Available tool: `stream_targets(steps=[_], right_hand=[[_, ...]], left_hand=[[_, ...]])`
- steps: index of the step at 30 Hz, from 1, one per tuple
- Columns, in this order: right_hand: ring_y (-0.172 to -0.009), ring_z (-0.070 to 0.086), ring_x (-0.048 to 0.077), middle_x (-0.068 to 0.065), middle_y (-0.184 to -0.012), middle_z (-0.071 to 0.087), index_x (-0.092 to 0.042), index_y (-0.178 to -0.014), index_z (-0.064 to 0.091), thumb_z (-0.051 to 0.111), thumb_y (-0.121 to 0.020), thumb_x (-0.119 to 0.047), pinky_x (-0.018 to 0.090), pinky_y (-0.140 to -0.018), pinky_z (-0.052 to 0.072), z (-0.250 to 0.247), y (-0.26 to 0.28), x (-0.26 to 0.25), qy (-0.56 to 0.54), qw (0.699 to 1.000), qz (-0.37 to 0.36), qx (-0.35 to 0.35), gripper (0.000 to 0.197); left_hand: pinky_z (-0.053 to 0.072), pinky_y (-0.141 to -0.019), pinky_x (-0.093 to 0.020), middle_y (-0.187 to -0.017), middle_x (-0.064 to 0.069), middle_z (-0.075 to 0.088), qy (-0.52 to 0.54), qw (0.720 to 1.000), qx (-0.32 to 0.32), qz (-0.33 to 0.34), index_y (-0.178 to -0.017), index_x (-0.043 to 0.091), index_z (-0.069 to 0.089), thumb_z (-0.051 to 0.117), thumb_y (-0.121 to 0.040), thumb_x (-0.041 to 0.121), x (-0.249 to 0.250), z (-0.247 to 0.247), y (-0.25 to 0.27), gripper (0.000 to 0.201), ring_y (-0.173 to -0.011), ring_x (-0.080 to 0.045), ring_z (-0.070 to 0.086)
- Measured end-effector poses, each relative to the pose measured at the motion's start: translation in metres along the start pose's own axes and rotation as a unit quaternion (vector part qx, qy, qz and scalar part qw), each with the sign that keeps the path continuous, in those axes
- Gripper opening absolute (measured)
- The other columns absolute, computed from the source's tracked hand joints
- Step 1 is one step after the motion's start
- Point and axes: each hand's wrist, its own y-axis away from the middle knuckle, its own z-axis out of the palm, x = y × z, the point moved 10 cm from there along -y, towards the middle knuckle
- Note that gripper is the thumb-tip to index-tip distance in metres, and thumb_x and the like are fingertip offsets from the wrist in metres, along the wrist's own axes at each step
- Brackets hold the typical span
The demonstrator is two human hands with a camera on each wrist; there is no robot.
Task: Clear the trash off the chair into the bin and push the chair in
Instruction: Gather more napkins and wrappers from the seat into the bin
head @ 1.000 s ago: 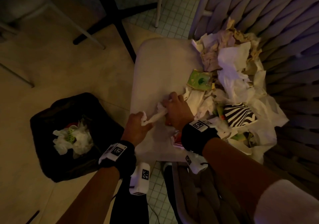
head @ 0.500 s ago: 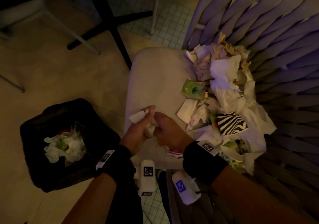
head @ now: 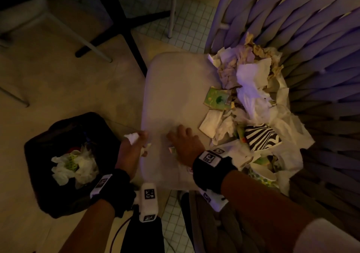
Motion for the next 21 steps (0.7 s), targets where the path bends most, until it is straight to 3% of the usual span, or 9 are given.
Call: stream_targets(steps=[2, 4, 7, 11, 14, 18, 21], right_hand=[[-0.106, 0.05, 0.039, 0.017, -0.13, 0.044, -0.013, -0.119, 0.053, 0.063, -0.081, -0.025, 0.042, -0.069, 0.046, 0.001, -0.003, -0.007, 0.036, 0.999, -0.013, 0.016, 0.042], [-0.113, 0.045, 0.04, 0.018, -0.136, 0.036, -0.007, -0.124, 0.048, 0.055, -0.086, -0.016, 0.044, -0.078, 0.046, 0.011, -0.007, -0.004, 0.021, 0.999, -0.022, -0.023, 0.04], [-0.112, 0.055, 0.039, 0.019, -0.126, 0.052, -0.008, -0.123, 0.048, 0.054, -0.087, -0.013, 0.043, -0.089, 0.049, 0.012, -0.005, 0.019, -0.102, 0.992, 0.034, -0.058, 0.036], [-0.1, 0.063, 0.04, 0.021, -0.106, 0.063, -0.006, -0.121, 0.039, 0.051, -0.086, -0.017, 0.04, -0.073, 0.046, -0.028, 0.001, 0.078, -0.161, 0.971, 0.168, 0.061, 0.038], [-0.102, 0.062, 0.04, 0.024, -0.107, 0.064, -0.003, -0.128, 0.031, 0.054, -0.085, -0.015, 0.043, -0.078, 0.048, -0.04, 0.011, 0.122, -0.162, 0.947, 0.259, 0.096, 0.05], [-0.112, 0.054, 0.042, 0.026, -0.134, 0.042, 0.002, -0.13, 0.034, 0.056, -0.086, -0.012, 0.043, -0.086, 0.048, -0.031, 0.007, 0.13, -0.062, 0.965, 0.245, 0.076, 0.051], [-0.115, 0.045, 0.043, 0.022, -0.135, 0.036, -0.006, -0.123, 0.052, 0.053, -0.085, -0.01, 0.045, -0.093, 0.044, -0.037, 0.008, 0.13, -0.021, 0.968, 0.227, 0.109, 0.038]], left_hand=[[0.044, -0.064, -0.034, -0.094, -0.011, 0.067, -0.01, 1.0, -0.028, 0.005, -0.104, 0.003, 0.065, 0.059, -0.092, 0.028, 0.0, 0.006, 0.003, 0.028, -0.081, -0.02, 0.06], [0.044, -0.065, -0.034, -0.098, -0.011, 0.066, -0.011, 1.0, -0.028, 0.006, -0.109, 0.002, 0.064, 0.059, -0.092, 0.027, 0.0, 0.006, 0.003, 0.031, -0.084, -0.02, 0.061], [0.045, -0.064, -0.031, -0.095, -0.007, 0.067, -0.015, 1.0, -0.026, 0.003, -0.107, 0.005, 0.065, 0.061, -0.09, 0.029, 0.002, 0.007, 0.001, 0.03, -0.082, -0.017, 0.062], [0.045, -0.064, -0.032, -0.097, -0.005, 0.067, -0.014, 0.999, -0.035, 0.001, -0.101, 0.011, 0.064, 0.063, -0.089, 0.029, 0.002, 0.013, -0.004, 0.022, -0.083, -0.017, 0.063], [0.044, -0.062, -0.03, -0.094, -0.003, 0.065, -0.007, 0.999, -0.031, 0.0, -0.096, 0.017, 0.061, 0.063, -0.089, 0.026, 0.006, 0.017, -0.005, 0.012, -0.083, -0.017, 0.061], [0.041, -0.06, -0.029, -0.084, -0.001, 0.061, -0.007, 0.999, -0.044, 0.009, -0.088, 0.019, 0.059, 0.062, -0.09, 0.02, 0.011, 0.022, -0.002, 0.004, -0.077, -0.015, 0.059], [0.04, -0.057, -0.027, -0.08, -0.001, 0.059, -0.005, 0.999, -0.049, 0.009, -0.088, 0.016, 0.058, 0.061, -0.091, 0.017, 0.011, 0.018, 0.0, 0.004, -0.072, -0.013, 0.059]])
